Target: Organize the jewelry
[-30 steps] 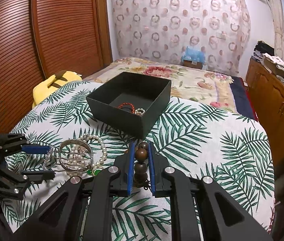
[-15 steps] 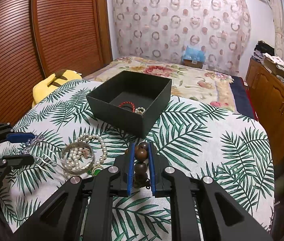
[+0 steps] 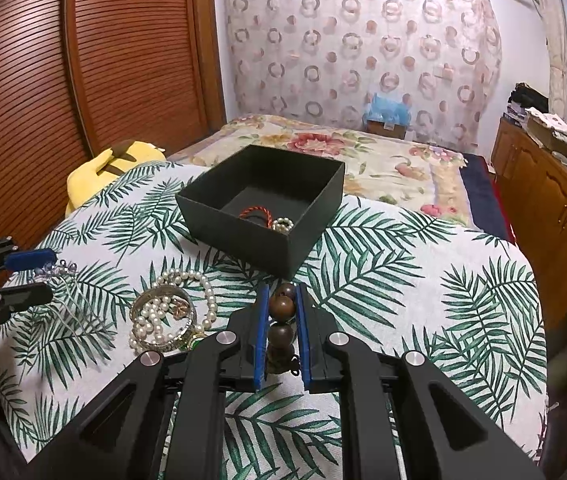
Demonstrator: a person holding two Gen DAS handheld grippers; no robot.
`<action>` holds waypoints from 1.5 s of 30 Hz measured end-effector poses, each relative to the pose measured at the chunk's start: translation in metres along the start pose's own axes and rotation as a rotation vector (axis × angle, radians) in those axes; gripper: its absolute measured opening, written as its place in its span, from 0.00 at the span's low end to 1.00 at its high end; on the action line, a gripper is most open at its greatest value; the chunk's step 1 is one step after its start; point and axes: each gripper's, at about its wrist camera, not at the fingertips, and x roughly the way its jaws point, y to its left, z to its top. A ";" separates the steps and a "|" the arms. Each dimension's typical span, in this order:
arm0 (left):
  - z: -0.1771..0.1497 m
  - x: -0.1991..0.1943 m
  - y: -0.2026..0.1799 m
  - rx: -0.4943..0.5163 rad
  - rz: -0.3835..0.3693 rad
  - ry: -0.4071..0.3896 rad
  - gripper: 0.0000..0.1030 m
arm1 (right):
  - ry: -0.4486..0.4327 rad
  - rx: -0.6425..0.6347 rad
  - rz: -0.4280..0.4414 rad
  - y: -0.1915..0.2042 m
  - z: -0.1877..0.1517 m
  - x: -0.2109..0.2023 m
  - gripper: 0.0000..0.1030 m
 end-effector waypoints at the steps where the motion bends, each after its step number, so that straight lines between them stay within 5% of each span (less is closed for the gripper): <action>1: 0.001 -0.001 0.000 0.001 0.003 -0.006 0.43 | -0.002 -0.002 0.001 0.001 0.001 -0.001 0.14; 17: 0.036 0.006 -0.010 0.049 -0.008 -0.049 0.43 | -0.090 -0.061 0.024 0.013 0.045 -0.028 0.14; 29: 0.095 0.031 -0.006 0.069 -0.010 -0.084 0.43 | -0.138 -0.073 0.070 0.003 0.083 -0.023 0.14; 45: 0.150 0.114 0.017 0.030 -0.022 -0.036 0.43 | -0.134 -0.086 0.115 -0.020 0.124 0.014 0.14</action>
